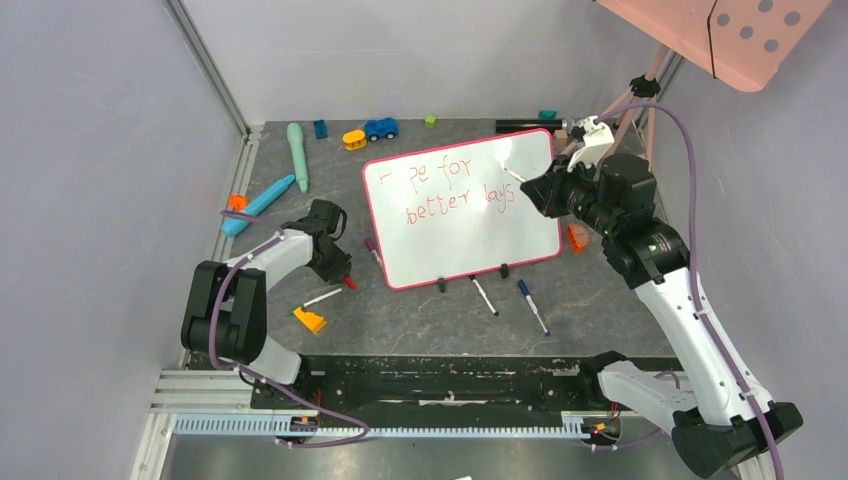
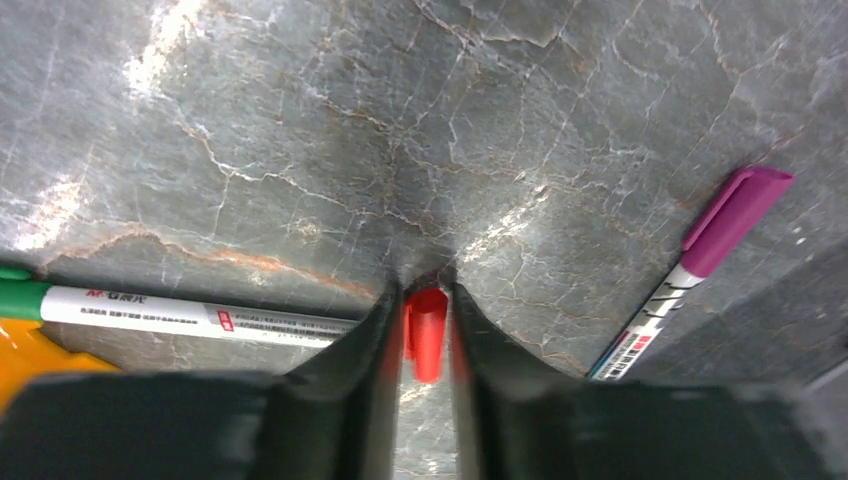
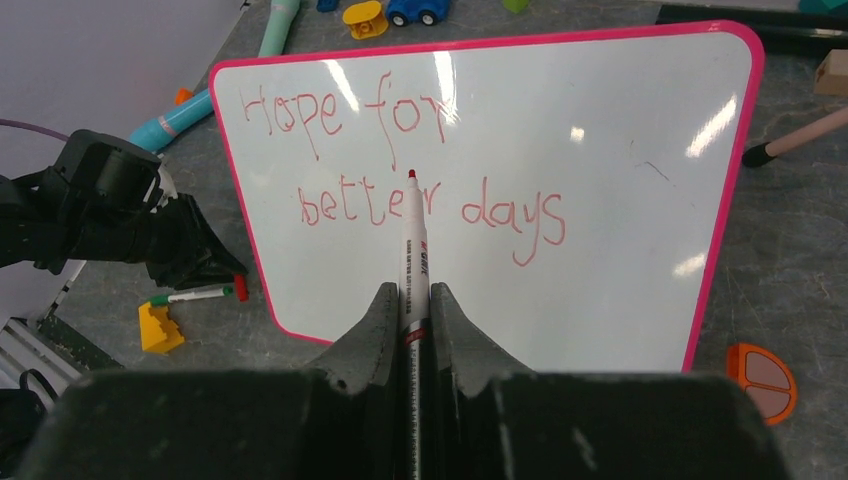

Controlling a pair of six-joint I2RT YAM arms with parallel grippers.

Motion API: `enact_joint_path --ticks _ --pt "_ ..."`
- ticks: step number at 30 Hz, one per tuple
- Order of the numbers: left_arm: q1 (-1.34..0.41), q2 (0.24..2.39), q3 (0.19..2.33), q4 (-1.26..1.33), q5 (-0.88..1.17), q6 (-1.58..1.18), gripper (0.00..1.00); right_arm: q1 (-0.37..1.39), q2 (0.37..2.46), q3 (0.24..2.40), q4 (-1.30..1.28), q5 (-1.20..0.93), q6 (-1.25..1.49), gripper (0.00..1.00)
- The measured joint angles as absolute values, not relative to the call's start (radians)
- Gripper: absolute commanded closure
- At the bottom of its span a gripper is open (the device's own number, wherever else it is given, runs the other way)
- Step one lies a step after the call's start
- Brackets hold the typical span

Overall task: Write a sentence on the whiteboard
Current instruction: Pick up the pen cap from the center of the board, then insert the whiteboard marker without the cap into the pen cap.

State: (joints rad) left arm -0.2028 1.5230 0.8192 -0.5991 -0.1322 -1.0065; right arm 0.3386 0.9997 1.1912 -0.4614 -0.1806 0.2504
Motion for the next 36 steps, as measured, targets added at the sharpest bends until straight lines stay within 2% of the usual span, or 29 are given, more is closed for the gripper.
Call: enact_joint_path --ticks 2,5,15,20,24,28,36 --pt "-0.208 1.527 0.818 -0.595 -0.13 -1.024 0.84 0.339 0.999 1.183 -0.469 -0.178 0.25 1.0" --pt "-0.209 1.528 0.818 -0.593 -0.127 -1.033 0.92 0.339 0.996 1.166 -0.474 -0.179 0.246 1.0" --pt "-0.209 1.476 0.827 -0.643 -0.13 -1.037 0.98 0.365 0.999 1.153 -0.477 -0.197 0.235 1.0" --pt "-0.207 1.356 0.928 -0.697 -0.06 -1.06 0.98 0.45 1.058 1.158 -0.427 -0.193 0.247 1.0" --pt "-0.207 1.166 0.96 -0.674 -0.01 -1.183 0.98 0.583 1.155 1.18 -0.373 -0.191 0.247 1.0" --pt "-0.202 1.037 0.944 -0.603 0.081 -1.39 0.98 0.625 1.195 1.181 -0.311 -0.227 0.247 1.0" --pt "-0.213 1.028 0.912 -0.527 0.195 -1.628 0.98 0.722 1.28 1.256 -0.218 -0.267 0.242 1.0"
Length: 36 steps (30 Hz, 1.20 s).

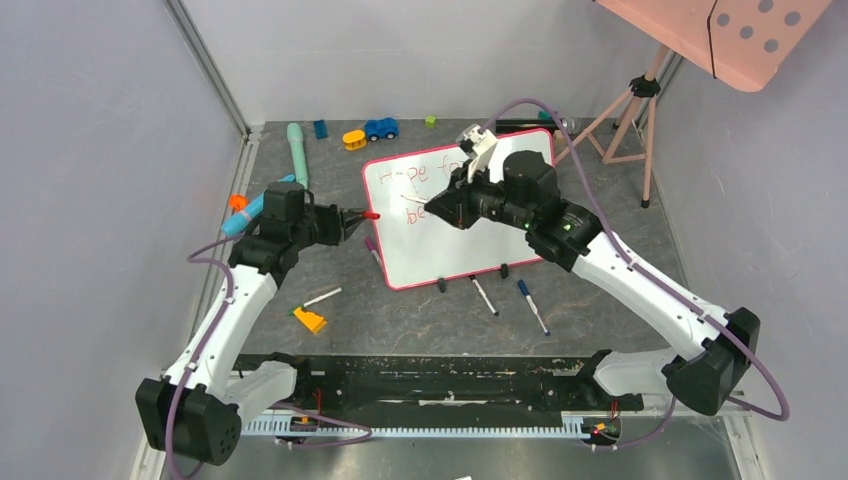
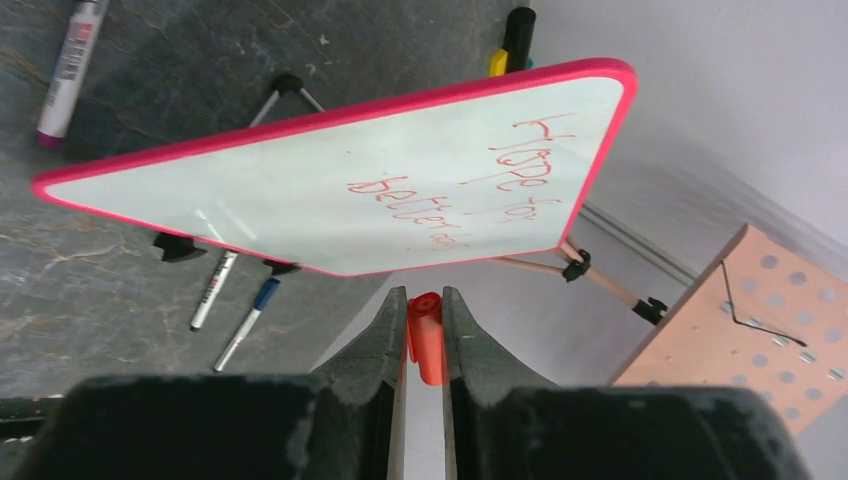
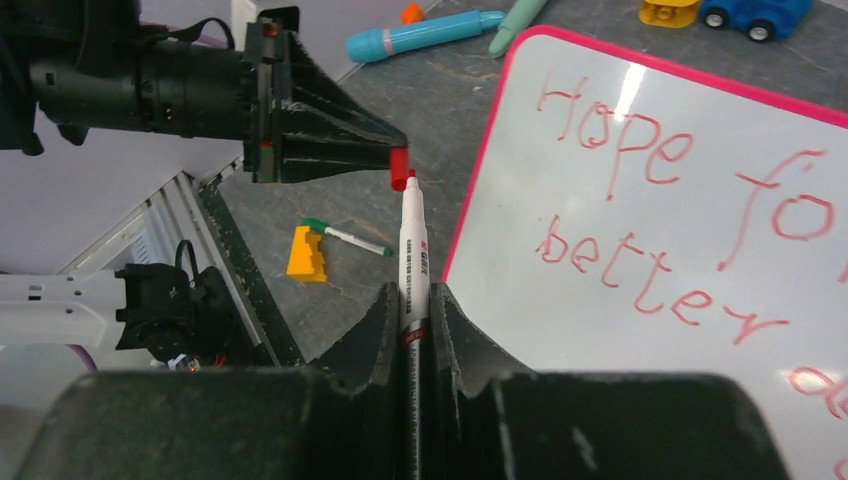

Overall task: Write a sentence on the whiteboard
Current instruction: Insert the whiteboard marker without the cap into the pen cap.

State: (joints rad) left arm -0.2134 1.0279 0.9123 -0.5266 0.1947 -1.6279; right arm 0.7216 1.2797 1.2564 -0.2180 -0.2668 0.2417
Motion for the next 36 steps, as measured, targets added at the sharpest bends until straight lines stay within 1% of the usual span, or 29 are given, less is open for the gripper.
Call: enact_joint_path --ticks 8,19,36 --pt "-0.25 1.078 0.951 -0.487 0.221 -1.699 0.98 0.785 1.317 1.273 -0.215 -0.274 0.214 1.0" --pt "-0.282 1.101 0.96 -0.444 0.268 -1.781 0.98 0.788 1.34 1.279 -0.267 -0.233 0.183 1.0" --pt "-0.284 1.091 0.96 -0.443 0.299 -1.784 0.98 0.788 1.344 1.29 -0.271 -0.205 0.178 1.0"
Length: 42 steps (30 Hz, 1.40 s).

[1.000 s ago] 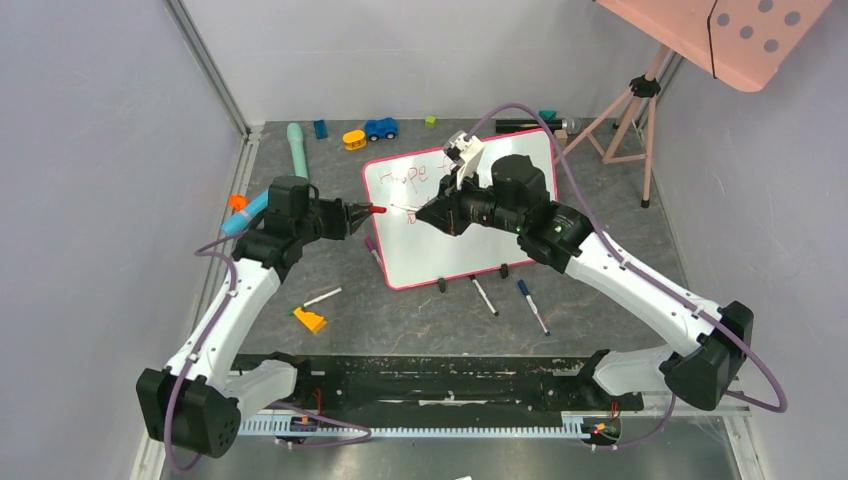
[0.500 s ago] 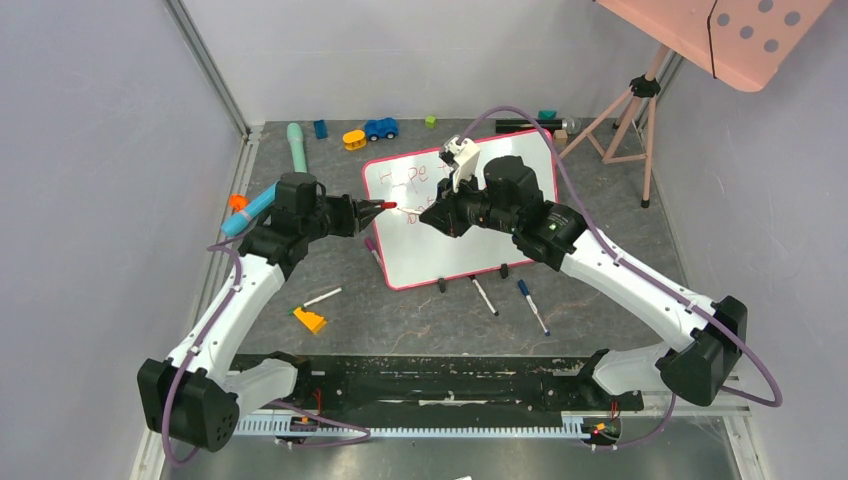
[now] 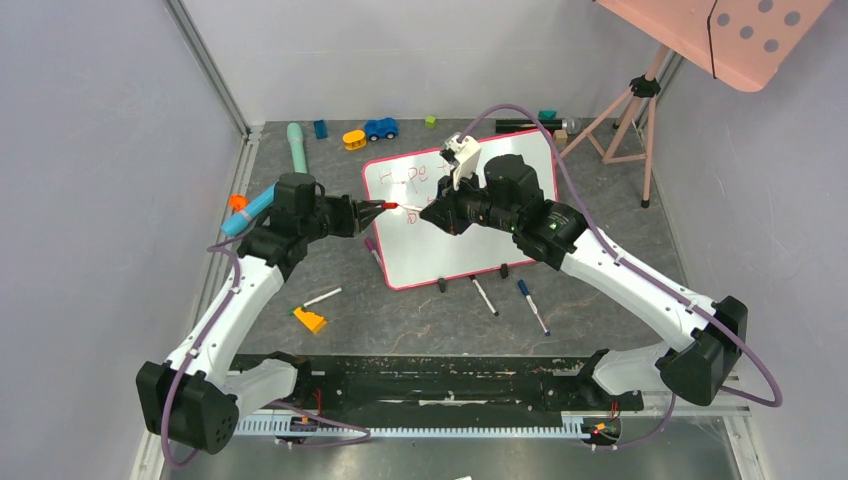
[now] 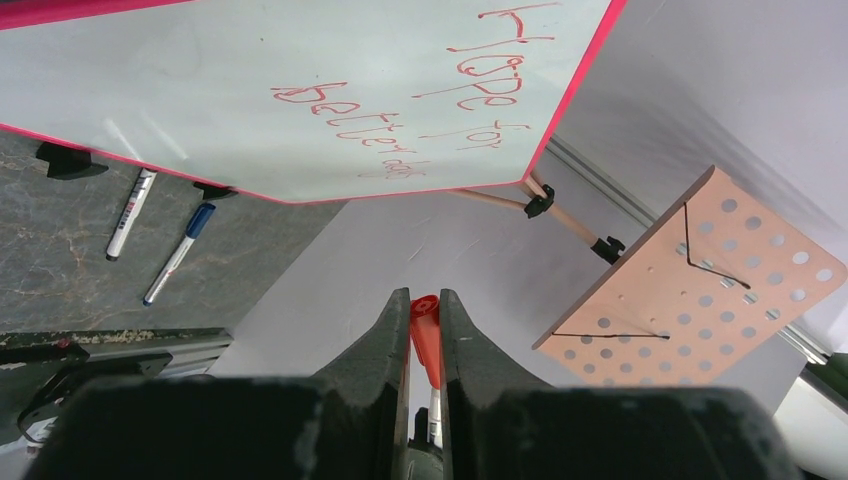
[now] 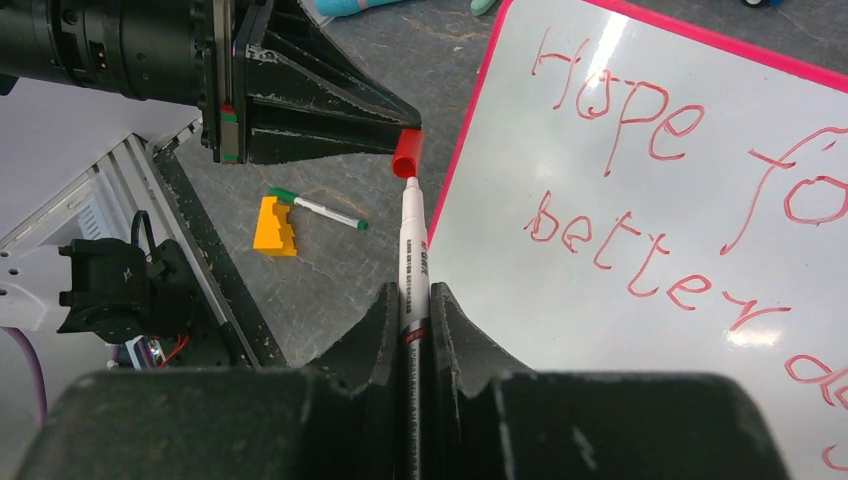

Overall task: Write a sentence on the whiteboard
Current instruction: Insert the whiteboard marker without the cap into the pen cap.

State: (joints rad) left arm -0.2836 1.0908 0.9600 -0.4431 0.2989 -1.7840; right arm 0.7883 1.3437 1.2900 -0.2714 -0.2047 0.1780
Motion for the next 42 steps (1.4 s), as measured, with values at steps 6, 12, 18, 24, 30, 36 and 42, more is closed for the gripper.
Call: enact_joint_path --ticks 6,12,18,24,30,36,42 --pt "-0.284 1.09 0.96 -0.443 0.301 -1.784 0.98 0.788 1.346 1.292 -0.272 -0.204 0.175 1.0" --pt "-0.292 1.09 0.958 -0.443 0.306 -1.784 0.98 0.788 1.358 1.301 -0.272 -0.204 0.174 1.0" --pt "-0.297 1.09 0.958 -0.443 0.316 -1.784 0.98 0.789 1.361 1.302 -0.272 -0.205 0.174 1.0" --pt "-0.302 1.09 0.958 -0.443 0.316 -1.784 0.98 0.789 1.377 1.309 -0.281 -0.199 0.172 1.0" --pt "-0.322 1.109 0.96 -0.447 0.293 -1.779 0.98 0.79 1.413 1.348 -0.332 -0.168 0.171 1.0" --pt "-0.384 1.163 0.983 -0.443 0.224 -1.779 0.98 0.789 1.447 1.383 -0.389 -0.148 0.171 1.0" --pt "-0.448 1.203 1.0 -0.437 0.155 -1.778 0.98 0.789 1.469 1.401 -0.442 -0.126 0.171 1.0"
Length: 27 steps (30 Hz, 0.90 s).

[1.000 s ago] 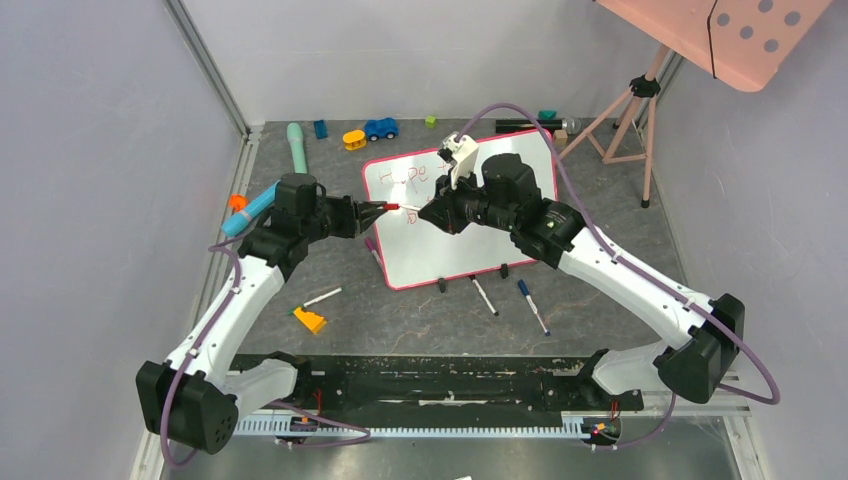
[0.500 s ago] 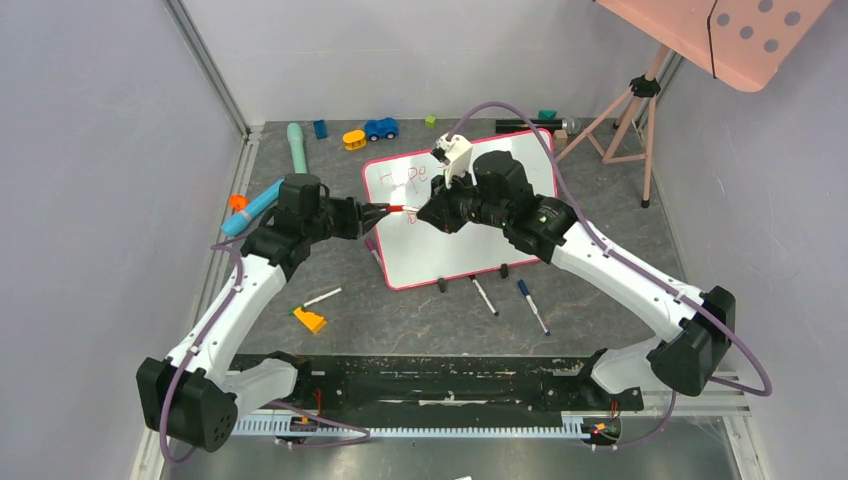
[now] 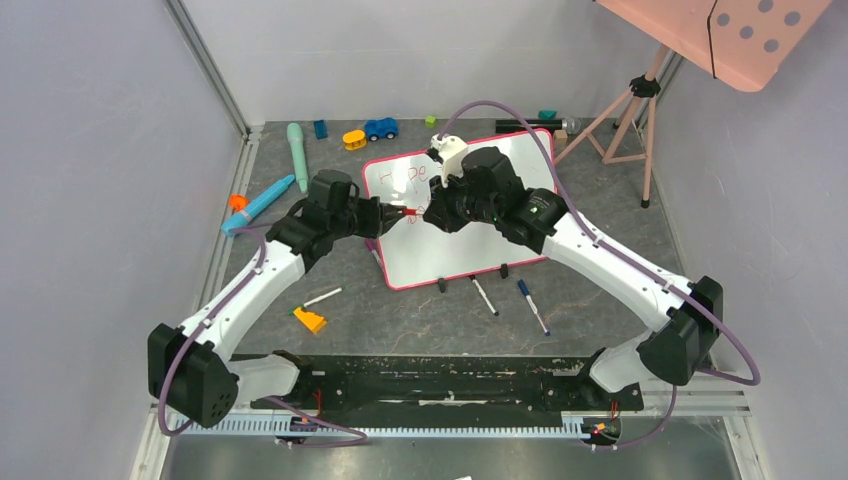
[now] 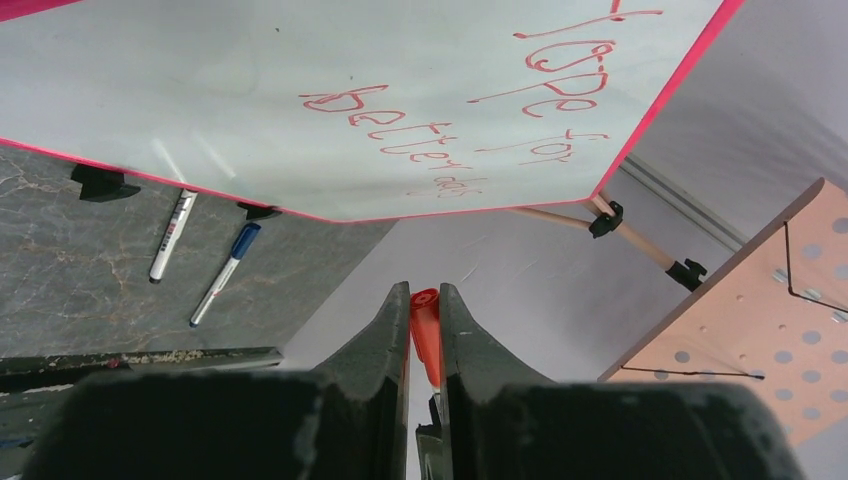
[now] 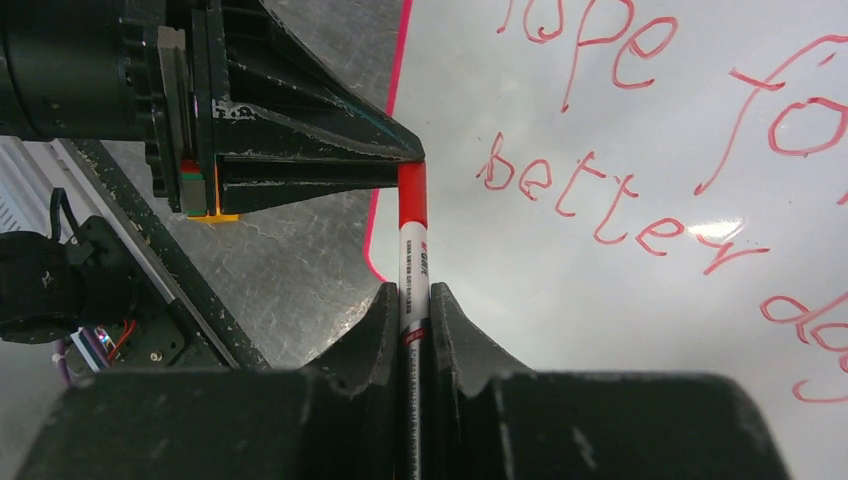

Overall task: Write a sentence on the whiteboard
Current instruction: Insert the whiteboard marker without the cap into the pen cap, then put down the whiteboard marker at the center of the board.

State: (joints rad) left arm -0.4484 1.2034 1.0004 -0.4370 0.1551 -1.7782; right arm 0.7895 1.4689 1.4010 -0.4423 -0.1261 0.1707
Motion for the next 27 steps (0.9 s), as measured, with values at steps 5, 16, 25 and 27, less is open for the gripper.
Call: enact_joint_path --ticks 5,16,25,27 --pt "-0.474 1.223 1.018 -0.436 0.122 -1.779 0.98 0.789 1.483 1.437 -0.487 -0.099 0.171 1.0" --pt "-0.531 1.237 1.02 -0.462 0.071 -1.767 0.72 0.795 1.536 1.554 -0.67 -0.066 0.171 1.0" --pt "-0.576 1.225 1.034 -0.493 0.203 -1.627 0.23 0.748 1.525 1.549 -0.854 -0.062 0.177 1.0" --pt "-0.563 1.22 1.034 -0.498 0.223 -1.579 0.18 0.732 1.51 1.526 -0.908 -0.063 0.175 1.0"
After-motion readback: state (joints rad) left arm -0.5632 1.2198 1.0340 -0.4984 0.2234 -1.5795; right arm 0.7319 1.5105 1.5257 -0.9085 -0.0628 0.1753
